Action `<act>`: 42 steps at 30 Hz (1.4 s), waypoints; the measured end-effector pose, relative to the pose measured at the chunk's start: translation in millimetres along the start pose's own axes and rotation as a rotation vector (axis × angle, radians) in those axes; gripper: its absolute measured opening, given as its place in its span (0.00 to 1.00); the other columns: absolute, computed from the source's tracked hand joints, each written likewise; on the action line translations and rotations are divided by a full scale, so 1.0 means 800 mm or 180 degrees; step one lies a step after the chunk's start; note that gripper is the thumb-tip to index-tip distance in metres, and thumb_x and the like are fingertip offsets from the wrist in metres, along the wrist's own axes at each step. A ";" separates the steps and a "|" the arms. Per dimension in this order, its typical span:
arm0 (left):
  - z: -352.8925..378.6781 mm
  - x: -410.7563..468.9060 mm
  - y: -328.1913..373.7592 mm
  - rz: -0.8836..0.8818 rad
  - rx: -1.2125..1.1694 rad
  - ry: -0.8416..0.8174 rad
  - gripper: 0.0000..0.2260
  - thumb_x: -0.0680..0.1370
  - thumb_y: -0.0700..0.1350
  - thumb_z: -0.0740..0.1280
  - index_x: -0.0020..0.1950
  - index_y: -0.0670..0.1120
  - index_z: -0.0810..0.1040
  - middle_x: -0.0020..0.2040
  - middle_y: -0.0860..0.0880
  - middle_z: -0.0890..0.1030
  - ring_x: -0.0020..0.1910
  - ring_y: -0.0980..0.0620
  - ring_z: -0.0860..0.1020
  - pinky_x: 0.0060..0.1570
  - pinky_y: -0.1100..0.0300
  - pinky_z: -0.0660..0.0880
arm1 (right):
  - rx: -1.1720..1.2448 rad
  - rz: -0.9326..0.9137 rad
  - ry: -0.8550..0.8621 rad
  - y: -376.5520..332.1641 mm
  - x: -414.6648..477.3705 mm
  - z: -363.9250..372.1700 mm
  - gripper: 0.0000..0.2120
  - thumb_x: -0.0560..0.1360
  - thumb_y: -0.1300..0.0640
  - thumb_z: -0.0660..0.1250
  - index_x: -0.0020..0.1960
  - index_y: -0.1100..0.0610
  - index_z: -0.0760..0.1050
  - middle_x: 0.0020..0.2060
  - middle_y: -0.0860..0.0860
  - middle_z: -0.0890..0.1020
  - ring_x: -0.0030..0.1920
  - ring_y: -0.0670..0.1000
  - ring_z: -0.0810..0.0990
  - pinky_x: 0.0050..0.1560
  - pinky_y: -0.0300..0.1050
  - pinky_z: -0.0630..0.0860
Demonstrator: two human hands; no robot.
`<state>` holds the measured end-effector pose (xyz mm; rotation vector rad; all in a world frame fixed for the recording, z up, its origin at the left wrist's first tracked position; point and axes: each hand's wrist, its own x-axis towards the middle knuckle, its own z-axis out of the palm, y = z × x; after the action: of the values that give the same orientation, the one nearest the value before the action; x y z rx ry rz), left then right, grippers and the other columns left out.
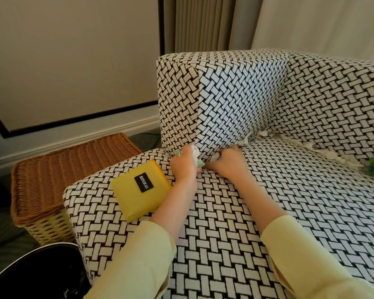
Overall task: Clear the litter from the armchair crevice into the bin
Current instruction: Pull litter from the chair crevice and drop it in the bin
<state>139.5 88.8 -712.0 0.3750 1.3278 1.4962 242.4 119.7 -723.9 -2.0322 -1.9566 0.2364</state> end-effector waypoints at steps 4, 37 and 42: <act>-0.002 -0.004 0.003 -0.0030 0.0189 -0.0148 0.09 0.76 0.47 0.63 0.50 0.41 0.73 0.40 0.47 0.74 0.30 0.53 0.72 0.18 0.67 0.64 | 0.0349 0.0096 0.0110 -0.001 0.007 -0.004 0.15 0.73 0.52 0.67 0.50 0.65 0.76 0.51 0.57 0.76 0.48 0.54 0.74 0.46 0.45 0.73; 0.025 -0.033 0.003 -0.1102 -0.0375 -0.1473 0.20 0.81 0.53 0.50 0.62 0.44 0.73 0.58 0.41 0.76 0.62 0.40 0.73 0.63 0.43 0.66 | 0.3451 0.0283 -0.0547 0.002 -0.012 -0.077 0.03 0.73 0.66 0.63 0.41 0.62 0.72 0.43 0.58 0.75 0.43 0.55 0.77 0.38 0.42 0.78; 0.016 -0.042 0.016 -0.1259 -0.0766 -0.1566 0.22 0.81 0.55 0.50 0.56 0.40 0.75 0.61 0.36 0.75 0.64 0.39 0.72 0.61 0.45 0.70 | 0.2234 -0.0085 -0.0347 -0.008 -0.017 -0.066 0.09 0.73 0.60 0.65 0.45 0.66 0.76 0.38 0.56 0.76 0.41 0.52 0.75 0.48 0.52 0.77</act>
<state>157.0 69.9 -683.6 0.2801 0.7668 1.1191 253.1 101.0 -673.7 -1.5476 -1.6275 0.8992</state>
